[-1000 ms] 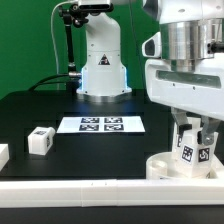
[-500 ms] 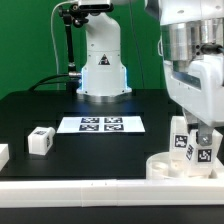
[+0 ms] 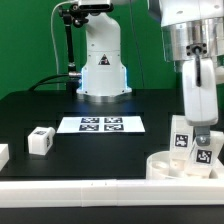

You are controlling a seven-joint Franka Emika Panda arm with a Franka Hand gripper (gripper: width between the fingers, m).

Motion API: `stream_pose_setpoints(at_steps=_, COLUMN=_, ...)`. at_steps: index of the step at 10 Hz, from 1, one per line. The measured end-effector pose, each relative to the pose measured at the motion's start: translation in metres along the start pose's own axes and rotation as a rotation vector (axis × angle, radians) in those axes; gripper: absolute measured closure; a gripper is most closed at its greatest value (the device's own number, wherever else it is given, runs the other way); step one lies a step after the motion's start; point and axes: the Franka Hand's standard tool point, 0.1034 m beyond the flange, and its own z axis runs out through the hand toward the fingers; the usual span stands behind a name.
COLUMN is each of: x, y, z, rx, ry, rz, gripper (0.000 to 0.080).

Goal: Assemble stool

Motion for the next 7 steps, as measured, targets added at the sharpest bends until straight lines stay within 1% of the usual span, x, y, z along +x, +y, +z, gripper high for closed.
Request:
stream_pose_setpoints(at_steps=3, x=0.0005, y=-0.0001, z=0.0002, rx=-0.006, ry=-0.031, rz=0.112, gripper=0.0461)
stream_pose_setpoints(at_steps=5, x=-0.0007, y=0.0008, z=0.0002, rx=0.002, ry=-0.033, rz=0.143, gripper=0.0461)
stream_pose_setpoints(at_steps=7, x=-0.0018, y=0.0027, z=0.0001, rx=0.001, ry=-0.044, rz=0.146, gripper=0.0461)
